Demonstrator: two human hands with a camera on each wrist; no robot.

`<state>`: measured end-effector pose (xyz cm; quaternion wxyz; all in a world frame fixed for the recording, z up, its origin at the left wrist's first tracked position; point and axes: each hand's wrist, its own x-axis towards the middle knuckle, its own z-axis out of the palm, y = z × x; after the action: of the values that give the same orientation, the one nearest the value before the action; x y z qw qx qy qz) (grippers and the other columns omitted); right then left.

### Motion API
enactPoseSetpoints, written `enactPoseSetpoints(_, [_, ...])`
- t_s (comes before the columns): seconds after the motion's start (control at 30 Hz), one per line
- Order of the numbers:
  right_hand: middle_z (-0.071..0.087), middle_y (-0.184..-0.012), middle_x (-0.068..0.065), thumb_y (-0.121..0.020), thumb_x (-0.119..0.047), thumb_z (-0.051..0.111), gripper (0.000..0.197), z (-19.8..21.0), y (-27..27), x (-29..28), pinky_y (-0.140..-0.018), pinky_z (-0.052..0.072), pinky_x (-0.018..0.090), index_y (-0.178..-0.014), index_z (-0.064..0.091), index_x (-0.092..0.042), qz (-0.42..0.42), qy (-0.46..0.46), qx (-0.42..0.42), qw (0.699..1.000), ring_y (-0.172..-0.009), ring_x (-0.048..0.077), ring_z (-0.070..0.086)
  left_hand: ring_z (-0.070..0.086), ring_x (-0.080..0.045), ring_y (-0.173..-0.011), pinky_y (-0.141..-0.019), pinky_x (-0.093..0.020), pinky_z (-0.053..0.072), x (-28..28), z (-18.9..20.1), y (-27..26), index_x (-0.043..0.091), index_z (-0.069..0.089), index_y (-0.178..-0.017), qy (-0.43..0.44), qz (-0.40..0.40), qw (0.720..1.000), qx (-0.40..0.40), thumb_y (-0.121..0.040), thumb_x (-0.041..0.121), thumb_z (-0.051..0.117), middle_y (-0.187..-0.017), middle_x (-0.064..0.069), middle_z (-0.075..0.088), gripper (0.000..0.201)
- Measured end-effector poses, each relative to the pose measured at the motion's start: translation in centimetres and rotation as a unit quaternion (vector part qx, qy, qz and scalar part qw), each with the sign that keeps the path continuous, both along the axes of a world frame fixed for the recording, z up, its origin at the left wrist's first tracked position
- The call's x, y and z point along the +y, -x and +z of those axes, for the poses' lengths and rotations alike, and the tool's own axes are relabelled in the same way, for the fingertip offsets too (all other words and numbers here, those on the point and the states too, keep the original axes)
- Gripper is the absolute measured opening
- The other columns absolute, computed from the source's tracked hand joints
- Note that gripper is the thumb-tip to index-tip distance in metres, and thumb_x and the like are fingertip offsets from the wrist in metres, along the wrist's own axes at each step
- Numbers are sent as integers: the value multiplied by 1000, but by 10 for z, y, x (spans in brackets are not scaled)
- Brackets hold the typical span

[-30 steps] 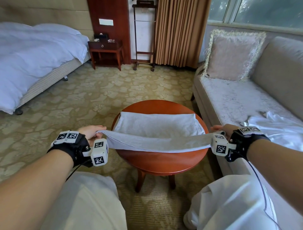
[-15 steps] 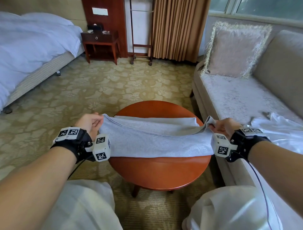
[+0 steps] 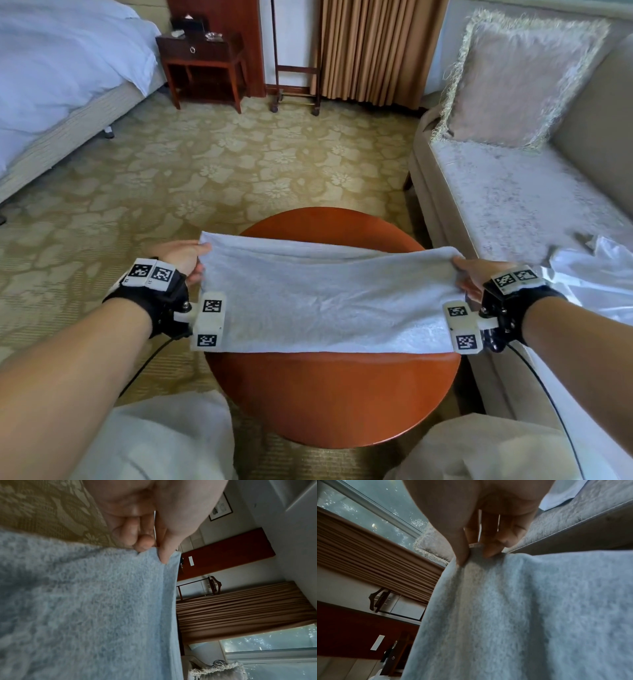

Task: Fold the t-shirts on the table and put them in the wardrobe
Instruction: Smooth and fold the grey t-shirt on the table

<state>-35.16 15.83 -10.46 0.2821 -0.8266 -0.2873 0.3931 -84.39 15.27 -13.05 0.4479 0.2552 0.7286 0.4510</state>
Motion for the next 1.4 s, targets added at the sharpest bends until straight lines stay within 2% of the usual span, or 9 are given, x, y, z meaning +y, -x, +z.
enactPoseSetpoints(0.27, [63,-73,10,-86,-55,59,48,-28,-1,39,-61,48,37,-78,61,-7,70,44,-74,994,-60,26,57,42,-7,-25,-30,-12,32,34,-18,0,17,60,-91,39,-11,998,45,-93,17,64,-44,-5,54,5])
enactPoseSetpoints(0.47, [59,-122,9,-73,-32,76,66,-37,8,38,-64,53,30,-129,53,-7,72,64,-15,995,-90,25,62,55,-16,-60,-53,-26,46,22,-25,-6,18,64,-95,22,8,997,73,-67,26,86,-77,-6,62,36])
enactPoseSetpoints(0.6, [66,-103,15,-69,-32,78,56,0,48,15,-87,53,45,-115,58,-7,73,82,-110,988,-93,35,65,58,-12,-78,-68,-21,44,6,-13,-26,17,69,-90,-77,-46,979,185,-62,10,89,-85,1,64,36])
enactPoseSetpoints(0.77, [68,-73,4,-68,-43,83,40,0,92,-17,-77,57,35,-80,66,-9,309,149,-142,928,-68,20,62,53,-19,-115,-96,-38,46,-12,-1,-50,35,64,-81,-13,-347,855,384,-62,27,90,-114,5,58,34])
enactPoseSetpoints(0.9, [63,-64,3,-53,-55,87,53,-27,115,-37,-63,49,28,-68,56,-15,347,199,-167,901,-56,20,57,36,-21,-135,-112,-44,32,-28,-3,-62,32,61,-115,85,-448,756,469,-64,42,87,-143,3,42,58])
enactPoseSetpoints(1.13, [48,-139,5,-64,-68,69,86,-19,128,-31,-100,45,46,-136,48,-27,405,158,-301,849,-124,31,48,53,-17,-97,-78,-30,42,-44,17,-57,20,65,-105,192,-474,703,494,-69,64,75,-110,2,57,57])
enactPoseSetpoints(1.23, [37,-148,5,-48,-85,54,107,-25,131,-16,-107,35,53,-140,40,-31,436,156,-336,820,-135,34,33,67,-19,-70,-67,-31,51,-47,24,-54,8,71,-88,240,-484,756,371,-69,64,76,-80,-2,74,59])
enactPoseSetpoints(1.3, [15,-157,8,-59,-75,63,108,-17,141,-23,-114,23,57,-148,22,-31,406,148,-348,832,-145,37,11,70,-19,-66,-62,-29,53,-52,24,-57,6,69,-89,232,-465,796,311,-72,52,81,-77,-3,74,51])
enactPoseSetpoints(1.4, [14,-156,7,-62,-63,75,109,-6,157,-39,-114,26,55,-150,20,-30,393,102,-326,854,-144,33,14,66,-16,-79,-63,-26,48,-60,23,-65,12,69,-89,158,-448,776,414,-70,51,82,-86,-1,71,45])
